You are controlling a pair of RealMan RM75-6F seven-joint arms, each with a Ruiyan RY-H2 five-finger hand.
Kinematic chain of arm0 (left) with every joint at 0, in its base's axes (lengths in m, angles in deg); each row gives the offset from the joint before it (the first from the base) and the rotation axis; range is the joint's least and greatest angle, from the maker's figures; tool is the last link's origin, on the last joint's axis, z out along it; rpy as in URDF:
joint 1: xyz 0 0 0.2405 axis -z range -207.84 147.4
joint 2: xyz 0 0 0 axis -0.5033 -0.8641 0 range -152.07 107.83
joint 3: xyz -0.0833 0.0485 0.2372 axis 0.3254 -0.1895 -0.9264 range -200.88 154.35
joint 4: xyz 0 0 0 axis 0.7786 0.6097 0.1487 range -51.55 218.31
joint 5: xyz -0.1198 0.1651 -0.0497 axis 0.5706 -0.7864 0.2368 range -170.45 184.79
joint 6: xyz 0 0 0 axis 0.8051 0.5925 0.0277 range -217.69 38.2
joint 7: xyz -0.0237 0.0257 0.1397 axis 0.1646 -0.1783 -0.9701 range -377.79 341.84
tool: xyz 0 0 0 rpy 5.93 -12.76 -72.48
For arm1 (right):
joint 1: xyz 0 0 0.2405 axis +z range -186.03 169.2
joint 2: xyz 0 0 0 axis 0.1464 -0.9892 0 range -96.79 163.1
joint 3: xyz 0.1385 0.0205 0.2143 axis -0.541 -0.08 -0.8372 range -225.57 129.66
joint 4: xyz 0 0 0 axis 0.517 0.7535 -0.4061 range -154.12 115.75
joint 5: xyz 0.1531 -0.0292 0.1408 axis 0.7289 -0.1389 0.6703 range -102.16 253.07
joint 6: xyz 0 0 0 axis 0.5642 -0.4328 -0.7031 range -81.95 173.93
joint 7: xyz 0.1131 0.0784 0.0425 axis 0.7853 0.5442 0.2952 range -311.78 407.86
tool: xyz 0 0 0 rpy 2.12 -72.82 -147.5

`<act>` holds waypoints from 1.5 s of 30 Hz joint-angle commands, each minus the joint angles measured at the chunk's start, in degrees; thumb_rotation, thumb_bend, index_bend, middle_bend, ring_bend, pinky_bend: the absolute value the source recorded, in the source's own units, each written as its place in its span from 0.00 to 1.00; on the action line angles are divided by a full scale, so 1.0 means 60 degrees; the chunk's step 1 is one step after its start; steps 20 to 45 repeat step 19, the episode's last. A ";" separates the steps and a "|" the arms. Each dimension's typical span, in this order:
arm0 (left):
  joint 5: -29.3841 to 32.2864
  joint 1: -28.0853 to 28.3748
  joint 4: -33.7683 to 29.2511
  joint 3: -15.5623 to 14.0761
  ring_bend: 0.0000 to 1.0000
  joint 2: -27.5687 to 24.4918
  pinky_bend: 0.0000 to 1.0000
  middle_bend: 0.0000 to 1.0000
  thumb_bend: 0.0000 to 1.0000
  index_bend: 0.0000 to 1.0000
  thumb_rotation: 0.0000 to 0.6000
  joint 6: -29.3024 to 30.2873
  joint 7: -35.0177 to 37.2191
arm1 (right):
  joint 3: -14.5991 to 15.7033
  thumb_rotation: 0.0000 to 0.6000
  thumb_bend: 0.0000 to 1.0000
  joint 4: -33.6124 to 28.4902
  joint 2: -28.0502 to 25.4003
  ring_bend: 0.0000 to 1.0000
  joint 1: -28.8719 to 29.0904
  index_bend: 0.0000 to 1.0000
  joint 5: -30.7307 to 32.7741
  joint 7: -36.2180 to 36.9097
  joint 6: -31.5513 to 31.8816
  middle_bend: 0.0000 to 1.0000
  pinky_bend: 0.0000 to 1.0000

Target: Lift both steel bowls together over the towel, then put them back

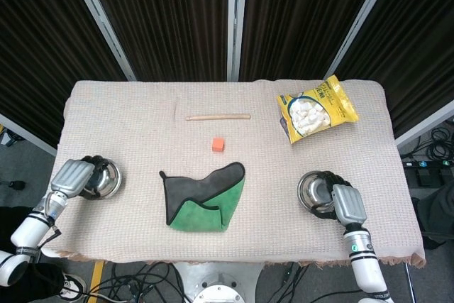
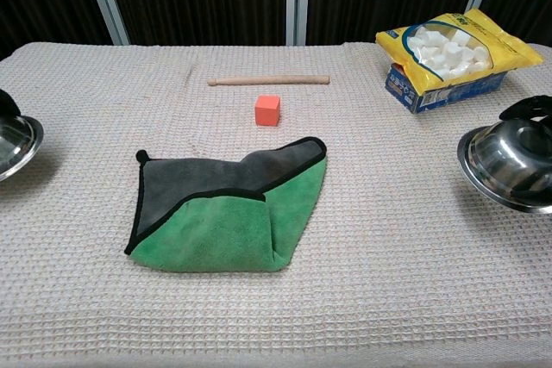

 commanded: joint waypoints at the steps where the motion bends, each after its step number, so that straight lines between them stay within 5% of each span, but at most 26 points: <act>1: -0.0046 -0.0042 -0.0064 0.0010 0.00 0.0086 0.12 0.00 0.00 0.00 1.00 0.0437 0.0140 | -0.0026 1.00 0.01 -0.0025 -0.0104 0.01 0.0033 0.01 0.0106 -0.0185 -0.0121 0.03 0.09; 3: -0.0141 -0.0157 0.0057 0.0046 0.00 0.0177 0.08 0.00 0.00 0.00 1.00 0.0818 0.0262 | -0.0108 1.00 0.00 -0.0086 -0.0123 0.00 0.0006 0.00 0.0117 -0.0080 -0.0114 0.00 0.00; 9: 0.0000 -0.0690 -0.0474 0.0147 0.00 -0.0183 0.07 0.00 0.00 0.00 1.00 0.1798 0.0185 | -0.0124 1.00 0.00 -0.0073 -0.0077 0.00 -0.0265 0.00 -0.0380 0.0370 0.0299 0.00 0.00; 19: 0.0901 -0.3396 -0.2118 -0.0042 0.00 -0.0602 0.06 0.00 0.00 0.00 1.00 0.5098 -0.0203 | 0.0489 1.00 0.00 0.0510 0.0202 0.00 -0.1361 0.00 -0.1866 0.0940 0.1907 0.00 0.00; 45: 0.0901 -0.3396 -0.2118 -0.0042 0.00 -0.0602 0.06 0.00 0.00 0.00 1.00 0.5098 -0.0203 | 0.0489 1.00 0.00 0.0510 0.0202 0.00 -0.1361 0.00 -0.1866 0.0940 0.1907 0.00 0.00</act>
